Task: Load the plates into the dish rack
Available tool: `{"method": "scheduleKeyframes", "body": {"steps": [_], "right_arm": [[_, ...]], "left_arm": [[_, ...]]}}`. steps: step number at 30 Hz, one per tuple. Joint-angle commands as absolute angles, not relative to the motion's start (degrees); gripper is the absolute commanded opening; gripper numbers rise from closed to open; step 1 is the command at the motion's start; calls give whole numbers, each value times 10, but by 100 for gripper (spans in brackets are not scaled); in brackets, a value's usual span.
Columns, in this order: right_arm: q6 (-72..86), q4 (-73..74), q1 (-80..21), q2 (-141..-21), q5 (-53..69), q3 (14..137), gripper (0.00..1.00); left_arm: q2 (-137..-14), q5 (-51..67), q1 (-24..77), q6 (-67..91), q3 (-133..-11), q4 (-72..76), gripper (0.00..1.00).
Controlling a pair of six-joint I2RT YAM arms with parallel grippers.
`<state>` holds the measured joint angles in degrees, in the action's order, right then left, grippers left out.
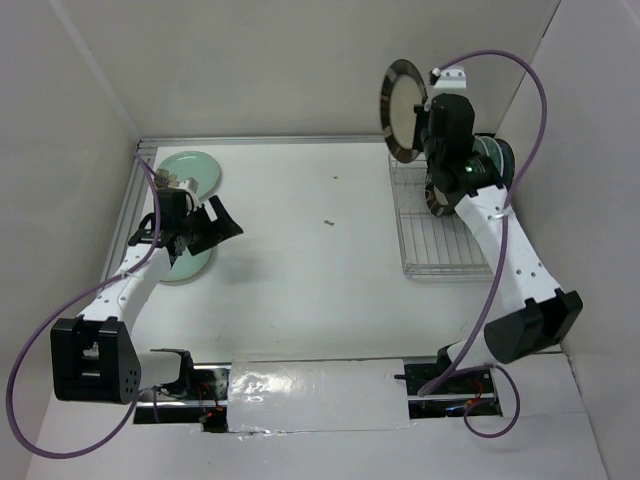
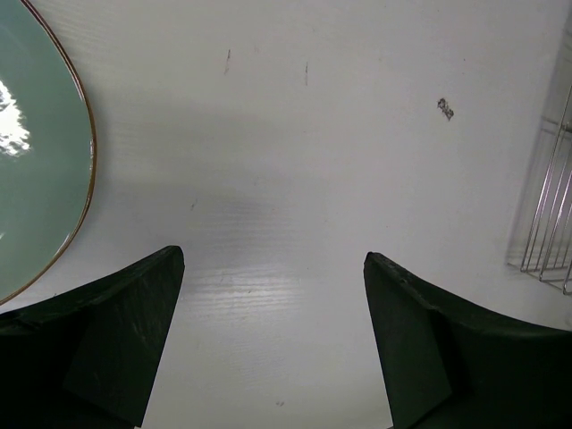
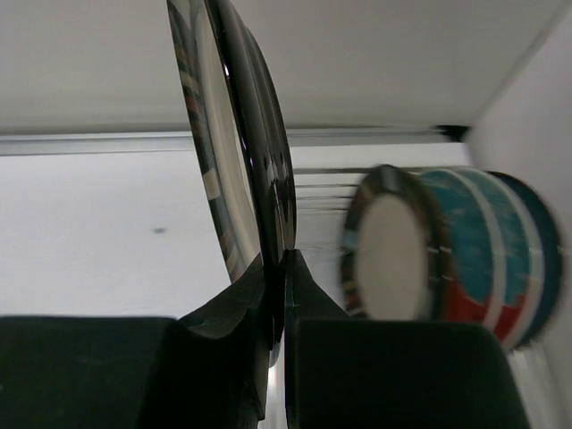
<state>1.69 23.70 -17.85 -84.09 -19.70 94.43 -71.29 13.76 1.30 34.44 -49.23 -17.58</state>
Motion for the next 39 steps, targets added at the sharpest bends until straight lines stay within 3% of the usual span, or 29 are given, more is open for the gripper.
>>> {"method": "scheduleKeyframes", "body": {"steps": [1,14,30,39], "right_arm": [[-62,128,-166,-803,-308,892,0],[-53,60,-96,-778,-352,758,0],[-52,67,-56,-761,-335,797,0],[-40,55,-46,-794,-308,753,0]], "left_arm": [[-722,141,11,331,-492,-164,94],[-733,146,11,331,-492,-164,94],[-749,156,11,331,-492,-159,94],[-749,156,11,331,-492,-159,94]]}}
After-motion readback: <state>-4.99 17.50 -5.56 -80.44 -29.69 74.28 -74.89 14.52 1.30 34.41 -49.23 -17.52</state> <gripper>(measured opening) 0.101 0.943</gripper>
